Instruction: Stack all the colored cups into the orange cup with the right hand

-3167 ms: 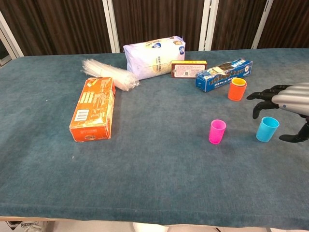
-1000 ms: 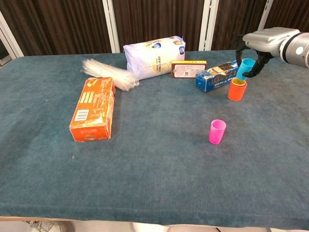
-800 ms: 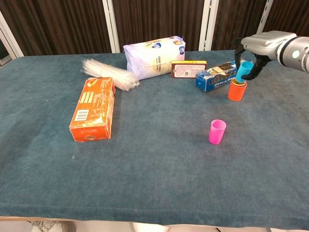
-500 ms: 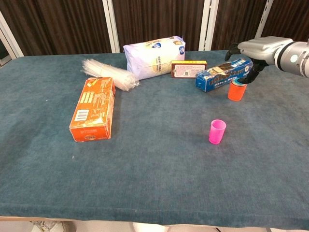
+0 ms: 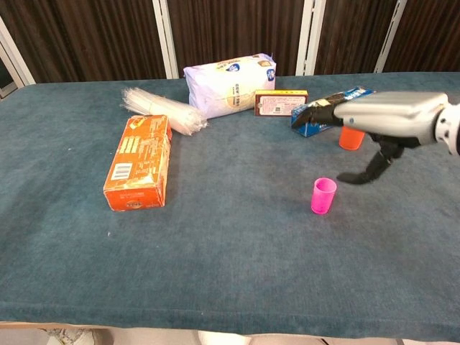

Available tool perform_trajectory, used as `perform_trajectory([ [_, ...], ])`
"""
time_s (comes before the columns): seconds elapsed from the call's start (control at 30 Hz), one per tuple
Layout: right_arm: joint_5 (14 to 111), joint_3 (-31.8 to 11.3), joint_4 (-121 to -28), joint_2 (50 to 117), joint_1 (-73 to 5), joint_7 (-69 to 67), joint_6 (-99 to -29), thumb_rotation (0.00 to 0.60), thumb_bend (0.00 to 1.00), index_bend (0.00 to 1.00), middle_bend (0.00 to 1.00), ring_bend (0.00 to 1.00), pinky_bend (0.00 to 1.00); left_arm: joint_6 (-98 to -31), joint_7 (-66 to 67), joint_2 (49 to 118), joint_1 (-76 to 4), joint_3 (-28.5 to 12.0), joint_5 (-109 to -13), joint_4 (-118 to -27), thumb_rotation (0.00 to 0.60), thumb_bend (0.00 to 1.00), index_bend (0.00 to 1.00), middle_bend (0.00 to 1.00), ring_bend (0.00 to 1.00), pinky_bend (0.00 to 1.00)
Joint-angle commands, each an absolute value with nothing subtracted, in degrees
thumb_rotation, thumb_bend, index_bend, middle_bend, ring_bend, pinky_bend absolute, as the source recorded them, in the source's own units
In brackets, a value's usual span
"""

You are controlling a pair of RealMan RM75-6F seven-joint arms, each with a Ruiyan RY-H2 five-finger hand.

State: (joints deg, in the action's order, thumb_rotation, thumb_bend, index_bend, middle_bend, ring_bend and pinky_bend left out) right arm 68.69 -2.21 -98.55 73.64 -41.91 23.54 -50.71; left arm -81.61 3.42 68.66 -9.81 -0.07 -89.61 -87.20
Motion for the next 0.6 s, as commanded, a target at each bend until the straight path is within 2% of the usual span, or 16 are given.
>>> perform_trajectory([
  [0.03,70.60,-0.07,-99.50,73.41,-40.68,24.14,-50.52,0.600,0.46,0.19,0.00,0.00,0.00,-82.07,3.19,68.54,-9.66,-0.04,-89.88,-87.27,0.600,0.45,0.00,0.00,0.00,0.13],
  [0.2,68.18,-0.37,-97.30,75.25,-41.10,25.91,-49.81,0.600,0.46,0.21,0.00,0.00,0.00,-83.04,2.17,68.01,-9.22,-0.11,-90.01,-87.26,0.600,0.45,0.00,0.00,0.00,0.13],
  [0.5,63.83,-1.43,-92.16,79.76,-42.57,29.05,-48.49,0.600,0.46,0.41,0.00,0.00,0.00,-83.32,1.67,67.71,-9.09,-0.01,-90.37,-87.35,0.600,0.45,0.00,0.00,0.00,0.13],
  [0.6,63.32,-1.75,-91.29,80.64,-42.92,29.17,-48.41,0.600,0.46,0.43,0.00,0.00,0.00,-83.13,1.61,67.70,-9.13,-0.06,-90.19,-87.27,0.600,0.45,0.00,0.00,0.00,0.13],
])
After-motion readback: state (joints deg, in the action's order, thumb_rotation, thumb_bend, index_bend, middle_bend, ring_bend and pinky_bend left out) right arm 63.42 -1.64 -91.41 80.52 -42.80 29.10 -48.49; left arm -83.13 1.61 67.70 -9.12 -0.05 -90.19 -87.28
